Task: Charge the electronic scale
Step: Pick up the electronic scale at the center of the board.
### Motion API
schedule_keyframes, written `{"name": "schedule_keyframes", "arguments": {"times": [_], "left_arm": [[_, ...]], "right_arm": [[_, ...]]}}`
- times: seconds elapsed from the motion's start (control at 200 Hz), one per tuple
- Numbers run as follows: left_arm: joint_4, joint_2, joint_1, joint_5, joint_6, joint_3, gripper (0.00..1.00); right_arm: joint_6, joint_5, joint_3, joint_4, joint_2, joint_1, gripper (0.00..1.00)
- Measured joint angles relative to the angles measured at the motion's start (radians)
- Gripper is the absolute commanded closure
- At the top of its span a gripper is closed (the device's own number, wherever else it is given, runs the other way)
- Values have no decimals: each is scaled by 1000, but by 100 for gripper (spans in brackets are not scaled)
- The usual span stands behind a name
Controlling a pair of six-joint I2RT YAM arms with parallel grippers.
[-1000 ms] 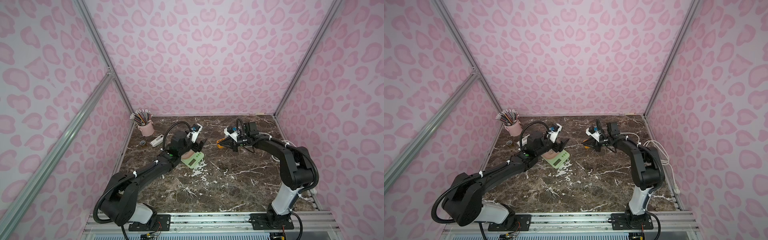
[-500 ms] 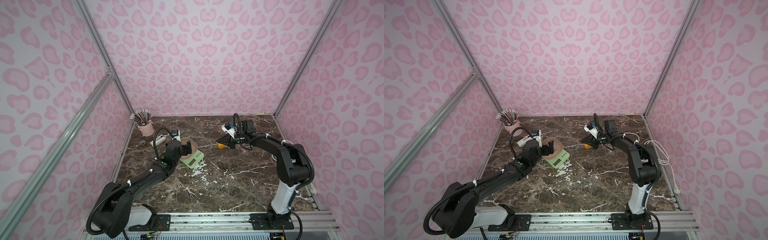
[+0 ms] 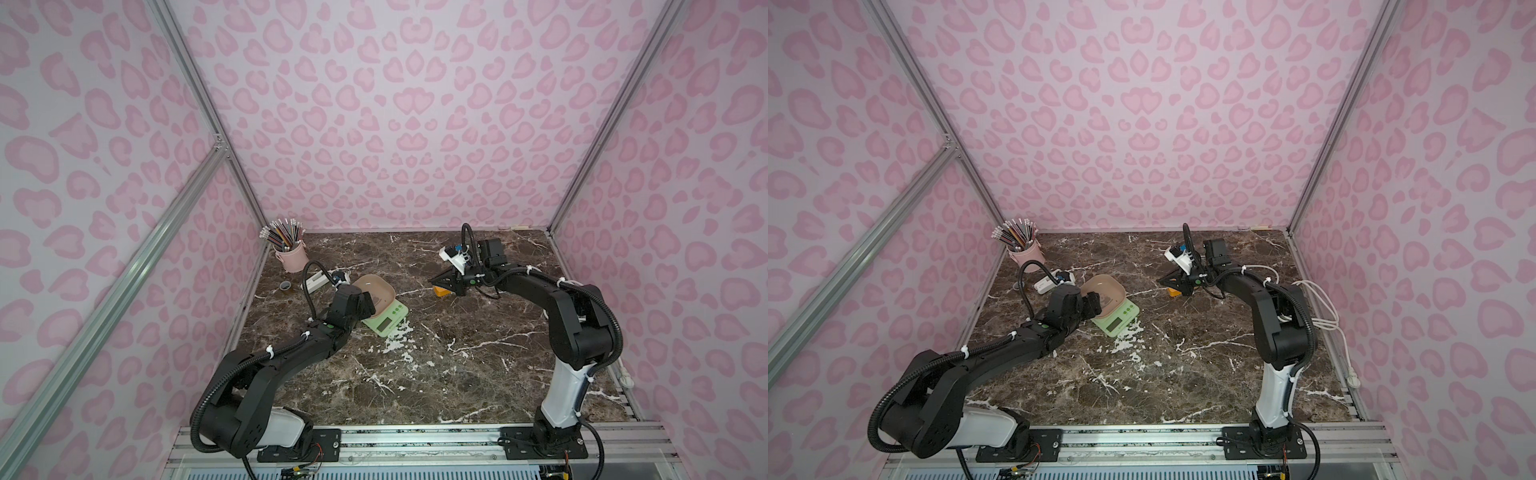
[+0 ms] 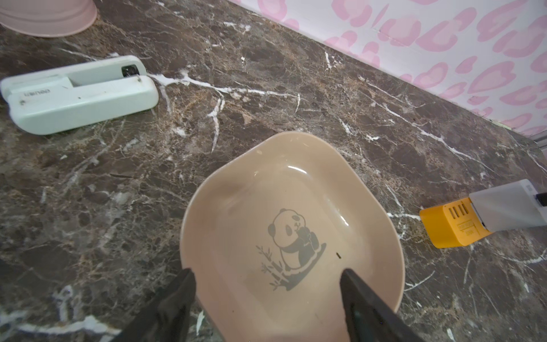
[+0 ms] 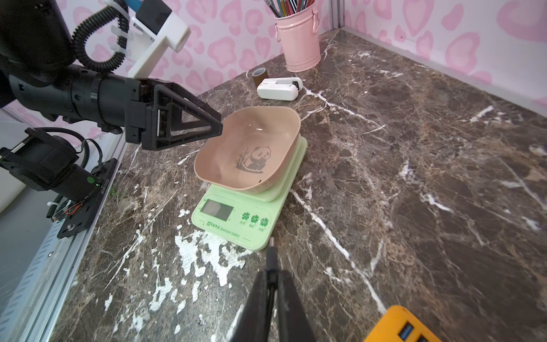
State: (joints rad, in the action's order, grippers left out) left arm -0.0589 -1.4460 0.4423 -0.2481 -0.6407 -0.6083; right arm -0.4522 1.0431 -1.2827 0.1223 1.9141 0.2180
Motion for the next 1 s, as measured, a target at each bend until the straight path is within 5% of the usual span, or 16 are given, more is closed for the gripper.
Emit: {"name": "schedule_keyframes", "arguments": {"times": [0.61,1.0], "left_arm": [[-42,-98,0,42,-37,-41,41],[72,-2,0,24,-39,-72,31]], "right_arm": [[100,-47,-11,-20,7,17,100],[138,-68,-11,-32,8,18,100]]}}
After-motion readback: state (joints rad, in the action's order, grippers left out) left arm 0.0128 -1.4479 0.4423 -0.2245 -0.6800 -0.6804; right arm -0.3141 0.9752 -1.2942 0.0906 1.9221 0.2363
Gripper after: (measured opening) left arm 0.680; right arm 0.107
